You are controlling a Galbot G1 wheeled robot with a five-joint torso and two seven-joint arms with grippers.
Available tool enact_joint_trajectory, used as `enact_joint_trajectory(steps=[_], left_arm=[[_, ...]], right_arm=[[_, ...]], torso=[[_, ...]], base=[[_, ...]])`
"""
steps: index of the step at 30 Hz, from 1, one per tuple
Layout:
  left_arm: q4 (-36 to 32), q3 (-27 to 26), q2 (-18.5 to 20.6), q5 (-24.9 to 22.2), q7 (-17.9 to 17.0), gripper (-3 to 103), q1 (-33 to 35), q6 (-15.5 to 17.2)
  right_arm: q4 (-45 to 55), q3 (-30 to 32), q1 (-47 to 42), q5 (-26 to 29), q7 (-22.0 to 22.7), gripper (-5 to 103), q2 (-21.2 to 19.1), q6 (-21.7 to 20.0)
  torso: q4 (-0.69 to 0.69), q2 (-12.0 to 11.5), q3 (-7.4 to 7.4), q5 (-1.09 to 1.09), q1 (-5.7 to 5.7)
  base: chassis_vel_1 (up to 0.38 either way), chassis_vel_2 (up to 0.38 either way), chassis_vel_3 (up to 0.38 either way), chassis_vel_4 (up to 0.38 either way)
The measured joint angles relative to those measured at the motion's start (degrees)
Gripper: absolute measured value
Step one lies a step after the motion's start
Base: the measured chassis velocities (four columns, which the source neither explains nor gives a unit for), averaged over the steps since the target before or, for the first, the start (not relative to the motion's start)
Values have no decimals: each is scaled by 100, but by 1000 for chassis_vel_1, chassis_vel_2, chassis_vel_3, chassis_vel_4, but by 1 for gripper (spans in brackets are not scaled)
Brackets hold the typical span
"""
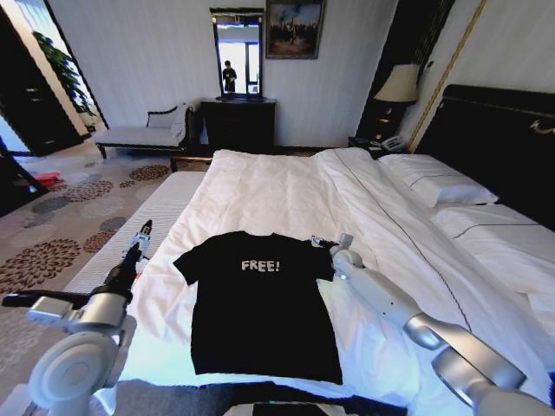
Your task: Fold the clothes on the bed.
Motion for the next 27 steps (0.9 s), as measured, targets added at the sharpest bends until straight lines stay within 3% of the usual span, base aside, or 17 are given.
enact_joint_trajectory(steps=[12,15,20,27], left_arm=[[94,78,22,120,-13,100,-9,5],[149,109,24,193,-13,100,-25,5],[199,119,45,215,-13,100,-48,3],[340,154,98,231,-10,100,-160,-4]], right_arm=[[103,-116,-75,-170,-14,97,21,-25],[-2,-187,-80,-349,-30,84,102,10],[-128,-236,-47,-457,-89,74,195,83],[-116,-288,-11,-487,-136,40,202,198]], torso=[[-1,1,0,-1,0],[0,1,0,-1,0],[1,1,0,-1,-1],[0,1,0,-1,-1]], base=[[0,0,0,0],[0,0,0,0],[0,0,0,0],[0,0,0,0]])
